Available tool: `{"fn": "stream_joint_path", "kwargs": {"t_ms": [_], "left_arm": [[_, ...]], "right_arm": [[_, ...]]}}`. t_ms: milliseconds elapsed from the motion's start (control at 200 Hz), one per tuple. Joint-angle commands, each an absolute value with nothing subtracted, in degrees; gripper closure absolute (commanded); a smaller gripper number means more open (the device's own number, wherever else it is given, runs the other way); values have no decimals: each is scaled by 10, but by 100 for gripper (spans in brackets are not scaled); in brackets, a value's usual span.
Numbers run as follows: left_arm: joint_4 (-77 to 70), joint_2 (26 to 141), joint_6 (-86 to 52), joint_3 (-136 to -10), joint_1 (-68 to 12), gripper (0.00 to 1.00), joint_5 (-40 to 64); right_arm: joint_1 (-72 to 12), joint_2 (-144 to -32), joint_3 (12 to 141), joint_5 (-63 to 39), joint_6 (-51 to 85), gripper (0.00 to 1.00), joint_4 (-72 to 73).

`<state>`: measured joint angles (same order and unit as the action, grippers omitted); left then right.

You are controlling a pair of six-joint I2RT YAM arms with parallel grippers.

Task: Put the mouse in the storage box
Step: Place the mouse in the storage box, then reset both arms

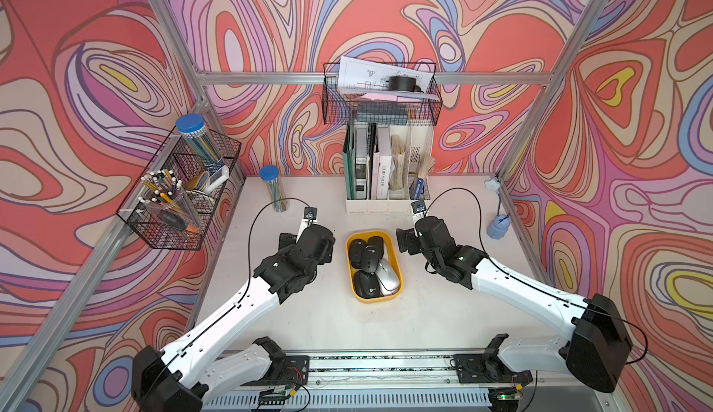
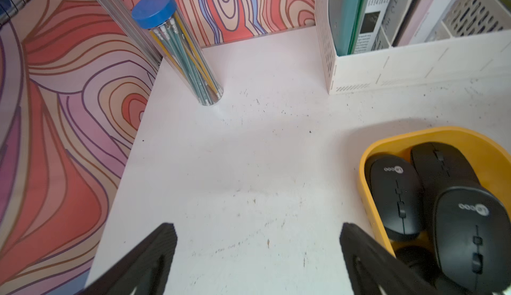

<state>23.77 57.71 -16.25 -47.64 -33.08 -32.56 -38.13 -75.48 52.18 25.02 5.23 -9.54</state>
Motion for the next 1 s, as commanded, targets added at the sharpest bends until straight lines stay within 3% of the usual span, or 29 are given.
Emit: {"fn": "stream_joint_path", "kwargs": {"t_ms": [0, 215, 371, 616, 691, 781, 992], "left_arm": [[-20, 555, -66, -397, -262, 2, -216], [-99, 597, -5, -341, -146, 2, -132], [-189, 677, 21, -307, -135, 1, -166], [-345, 827, 31, -275, -102, 2, -216], [-367, 846, 52, -284, -101, 1, -195], [-413, 877, 43, -280, -100, 1, -242], [-488, 861, 11, -228, -94, 2, -278]], "right_arm": [[-340, -785, 548, 224, -10, 2, -60], [-230, -905, 603, 169, -58, 2, -174], [-183, -864, 479, 116, -52, 2, 12], [-124, -837, 391, 146, -77, 2, 131], [-83, -834, 365, 108, -62, 2, 162], [-60, -829, 330, 84, -49, 2, 225], [-45, -876, 290, 81, -28, 2, 382]]}}
